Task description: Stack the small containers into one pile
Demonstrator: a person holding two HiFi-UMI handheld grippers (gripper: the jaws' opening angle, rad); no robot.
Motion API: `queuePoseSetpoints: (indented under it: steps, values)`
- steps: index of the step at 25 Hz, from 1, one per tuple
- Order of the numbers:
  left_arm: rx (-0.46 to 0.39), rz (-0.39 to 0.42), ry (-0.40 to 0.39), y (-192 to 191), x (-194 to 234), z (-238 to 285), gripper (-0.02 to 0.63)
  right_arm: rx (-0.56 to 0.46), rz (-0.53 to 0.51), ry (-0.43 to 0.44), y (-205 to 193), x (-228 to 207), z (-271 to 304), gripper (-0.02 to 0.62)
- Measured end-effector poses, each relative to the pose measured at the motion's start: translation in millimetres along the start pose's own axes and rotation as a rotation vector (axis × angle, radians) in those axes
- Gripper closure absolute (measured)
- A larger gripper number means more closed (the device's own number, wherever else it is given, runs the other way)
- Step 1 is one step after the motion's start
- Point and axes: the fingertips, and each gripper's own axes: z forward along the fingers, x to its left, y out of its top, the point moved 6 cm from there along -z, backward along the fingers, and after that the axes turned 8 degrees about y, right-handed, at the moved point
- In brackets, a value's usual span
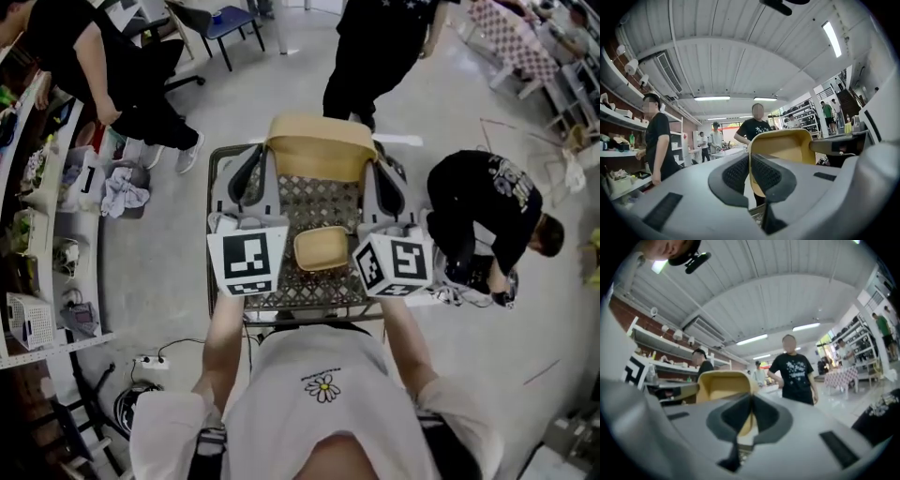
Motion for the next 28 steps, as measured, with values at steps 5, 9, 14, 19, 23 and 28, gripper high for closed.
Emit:
queuePoseSetpoints:
  steps: [5, 9, 14, 19, 23, 28]
  values:
    - [0.006, -0.043, 0.038, 0, -6, -41, 0.569, -0.012, -0.082, 0.019, 7, 18, -29, 0.559]
    - [0.028, -0.068, 0.055, 0, -10, -53, 0.568, -0.018, -0.114, 0.026, 10, 21, -38, 0.56]
    - [0.126, -0.055, 0.024, -14, -13, -48, 0.568, 0.048, -0.111, 0.055, 10, 14, -33, 0.56]
    - [0.426, -0.124, -0.084, -65, -24, -35, 0.568, 0.397, 0.01, 0.135, -29, -15, -11, 0.56]
    - [0.682, -0.19, -0.16, -123, -42, -33, 0.566, 0.676, 0.108, 0.164, -80, -37, -3, 0.56]
    - [0.964, -0.236, -0.209, -200, -62, -43, 0.563, 0.986, 0.258, 0.216, -157, -52, -6, 0.559]
